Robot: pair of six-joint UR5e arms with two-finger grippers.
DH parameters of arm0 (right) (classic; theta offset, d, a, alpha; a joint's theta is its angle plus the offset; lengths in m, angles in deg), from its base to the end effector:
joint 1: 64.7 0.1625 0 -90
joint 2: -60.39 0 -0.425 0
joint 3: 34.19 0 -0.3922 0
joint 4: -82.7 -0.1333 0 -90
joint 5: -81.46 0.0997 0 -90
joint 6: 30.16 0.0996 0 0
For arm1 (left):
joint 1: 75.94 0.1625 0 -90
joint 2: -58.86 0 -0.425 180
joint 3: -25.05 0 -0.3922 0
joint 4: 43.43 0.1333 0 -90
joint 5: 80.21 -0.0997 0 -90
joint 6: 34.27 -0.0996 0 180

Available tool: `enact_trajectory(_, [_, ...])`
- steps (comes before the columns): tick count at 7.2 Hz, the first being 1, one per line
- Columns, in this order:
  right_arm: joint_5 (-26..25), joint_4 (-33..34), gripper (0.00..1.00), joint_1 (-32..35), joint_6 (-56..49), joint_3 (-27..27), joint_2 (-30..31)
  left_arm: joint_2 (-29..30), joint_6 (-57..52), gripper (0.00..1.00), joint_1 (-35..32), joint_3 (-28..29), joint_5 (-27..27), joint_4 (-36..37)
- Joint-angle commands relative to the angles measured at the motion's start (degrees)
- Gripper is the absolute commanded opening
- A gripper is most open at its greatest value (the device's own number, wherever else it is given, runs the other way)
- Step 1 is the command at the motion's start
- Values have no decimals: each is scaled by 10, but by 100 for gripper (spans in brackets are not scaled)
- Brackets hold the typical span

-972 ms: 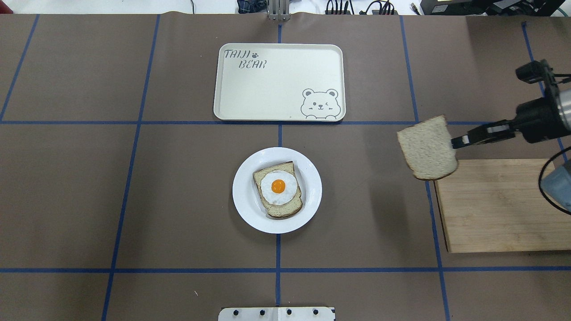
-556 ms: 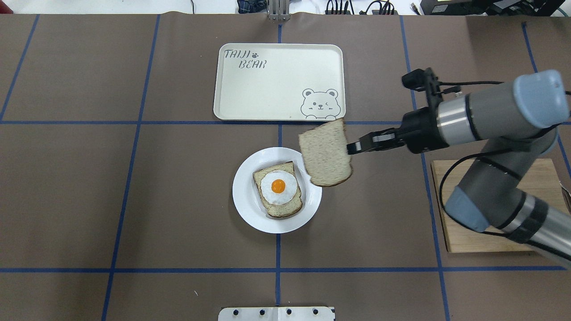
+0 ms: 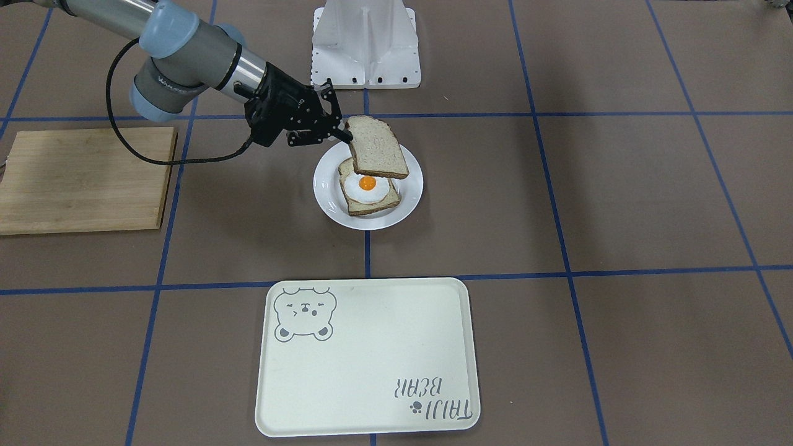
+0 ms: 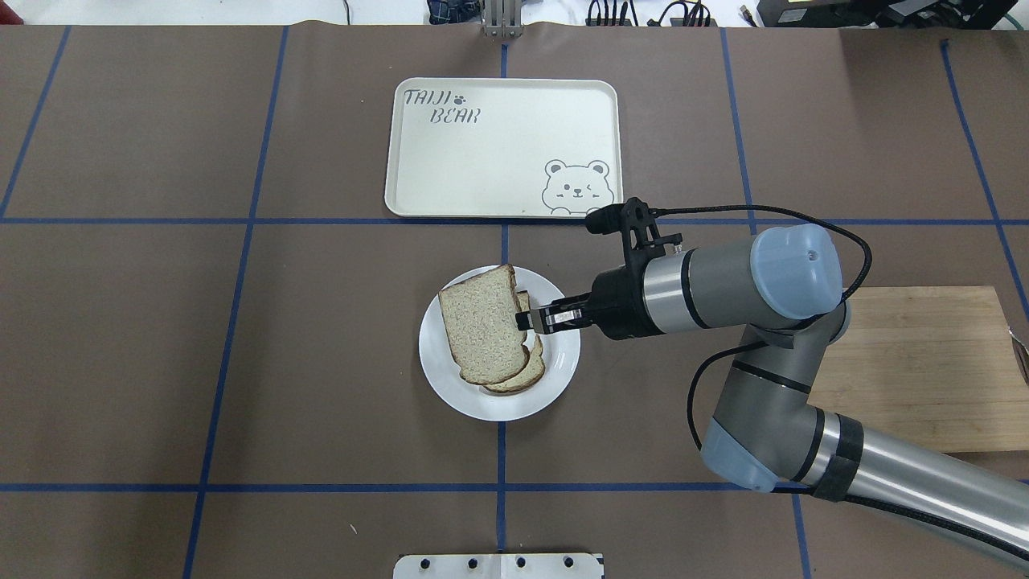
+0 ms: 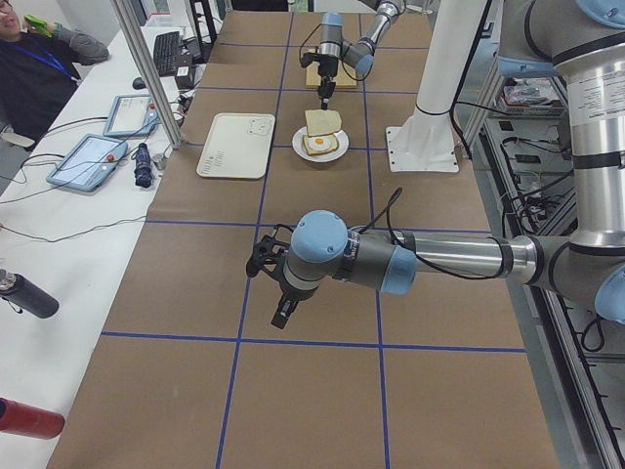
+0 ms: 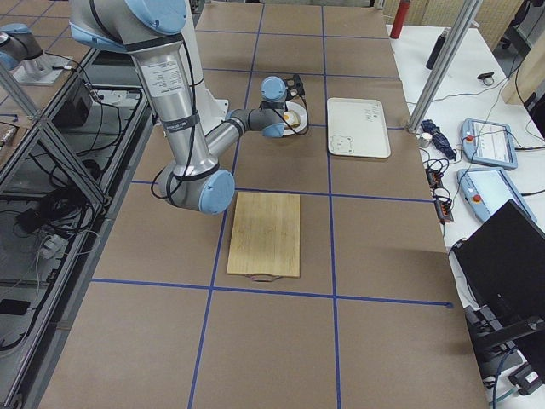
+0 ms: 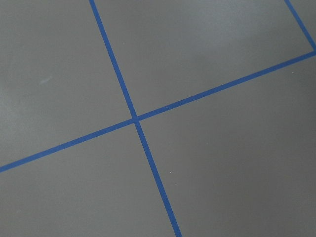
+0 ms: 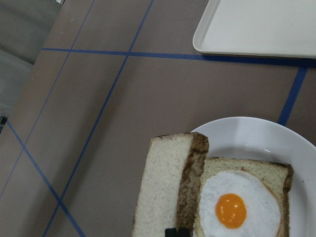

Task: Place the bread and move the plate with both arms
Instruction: 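Lower the bread onto the egg toast and open the right gripper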

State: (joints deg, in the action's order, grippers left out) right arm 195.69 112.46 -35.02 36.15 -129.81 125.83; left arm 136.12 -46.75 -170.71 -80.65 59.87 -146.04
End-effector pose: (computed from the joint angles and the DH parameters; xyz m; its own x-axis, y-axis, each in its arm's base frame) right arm -0.4805 -0.3803 0.2515 0.0323 -0.4033 0.9145 -0.0895 0.9101 0.4045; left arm -0.0909 -0.4050 0.5916 0.6584 0.3556 -0.6633 -0.0637 0.9045 0.4217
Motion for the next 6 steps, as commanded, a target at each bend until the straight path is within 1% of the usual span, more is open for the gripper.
enact_trajectory(1, [-3,-4,0,-3,-12,19,5,-2,0,98,-1,0,1,0])
enact_trajectory(2, [-3,-6,0,-2,-27,25,5,-2,0,98,-1,-1,0,0])
enact_trajectory(5, [-9,-8,0,-13,-27,54,6,-2,28,98,-2,-7,5,-2])
enact_trajectory(6, [-36,-8,0,-29,-25,54,5,-1,28,98,-1,-5,5,-2])
